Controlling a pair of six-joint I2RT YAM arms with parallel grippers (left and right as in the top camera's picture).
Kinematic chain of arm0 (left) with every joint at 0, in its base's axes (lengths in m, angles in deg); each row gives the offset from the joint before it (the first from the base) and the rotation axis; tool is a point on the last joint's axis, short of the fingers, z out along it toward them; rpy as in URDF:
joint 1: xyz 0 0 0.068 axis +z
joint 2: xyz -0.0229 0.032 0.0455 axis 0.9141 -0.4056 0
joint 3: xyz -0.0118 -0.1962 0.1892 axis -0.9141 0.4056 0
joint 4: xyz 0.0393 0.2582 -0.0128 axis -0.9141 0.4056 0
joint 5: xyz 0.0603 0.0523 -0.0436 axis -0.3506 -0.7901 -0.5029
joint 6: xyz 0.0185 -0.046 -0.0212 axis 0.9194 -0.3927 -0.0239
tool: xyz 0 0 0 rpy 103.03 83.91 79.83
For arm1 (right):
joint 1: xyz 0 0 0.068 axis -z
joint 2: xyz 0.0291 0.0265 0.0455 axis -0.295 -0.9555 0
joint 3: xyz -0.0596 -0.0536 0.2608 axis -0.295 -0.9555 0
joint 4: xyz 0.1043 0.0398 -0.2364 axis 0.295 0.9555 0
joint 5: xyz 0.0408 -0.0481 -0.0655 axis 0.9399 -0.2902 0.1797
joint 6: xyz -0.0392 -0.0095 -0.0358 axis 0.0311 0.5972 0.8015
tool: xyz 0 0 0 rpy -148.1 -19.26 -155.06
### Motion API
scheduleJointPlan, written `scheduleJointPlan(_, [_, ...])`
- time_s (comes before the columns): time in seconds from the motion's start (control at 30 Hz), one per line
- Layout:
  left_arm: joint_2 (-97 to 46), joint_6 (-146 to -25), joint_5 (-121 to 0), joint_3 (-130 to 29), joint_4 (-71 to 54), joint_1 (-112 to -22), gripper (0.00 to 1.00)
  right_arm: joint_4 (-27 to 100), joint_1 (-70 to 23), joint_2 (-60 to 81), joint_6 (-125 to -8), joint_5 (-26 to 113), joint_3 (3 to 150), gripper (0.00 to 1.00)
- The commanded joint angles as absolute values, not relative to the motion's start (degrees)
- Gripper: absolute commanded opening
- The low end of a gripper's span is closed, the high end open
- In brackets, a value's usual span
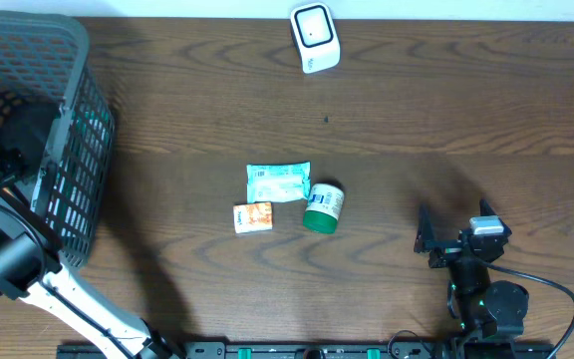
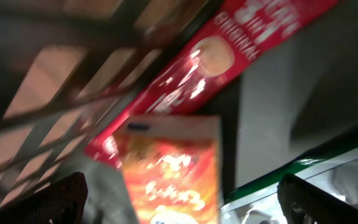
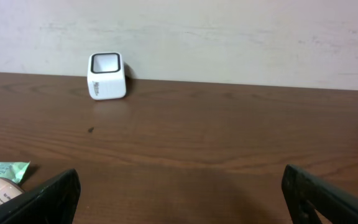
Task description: Scan the item barcode
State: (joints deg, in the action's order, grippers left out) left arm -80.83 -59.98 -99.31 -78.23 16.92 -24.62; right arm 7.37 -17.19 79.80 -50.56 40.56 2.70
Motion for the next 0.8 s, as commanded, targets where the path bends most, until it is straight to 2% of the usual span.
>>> scheduleJointPlan(0.0, [-82.84,-54.76,-91.90,-77.75,15.28,-23.70,0.98,7.59,-16.89,79.91,-51.35,40.41,2.63,0.99])
scheduleJointPlan(0.3, [-83.81,-53.53,-88.75,-69.49,7.21,-23.73,0.98,7.59,-16.89,79.91,-51.35,40.41,2.63,0.99])
scheduleJointPlan(0.53, [-81.97,-51.83,-75.05,-69.90,6.56,-24.71,0.98,7.61,-16.89,79.91,-51.35,40.41,2.63,0.99])
scheduleJointPlan(0.77, [-80.86,-52.33,-77.80,-69.60,5.64,-25.76,0.98,7.59,-16.89,79.91,-51.35,40.41,2.63,0.99])
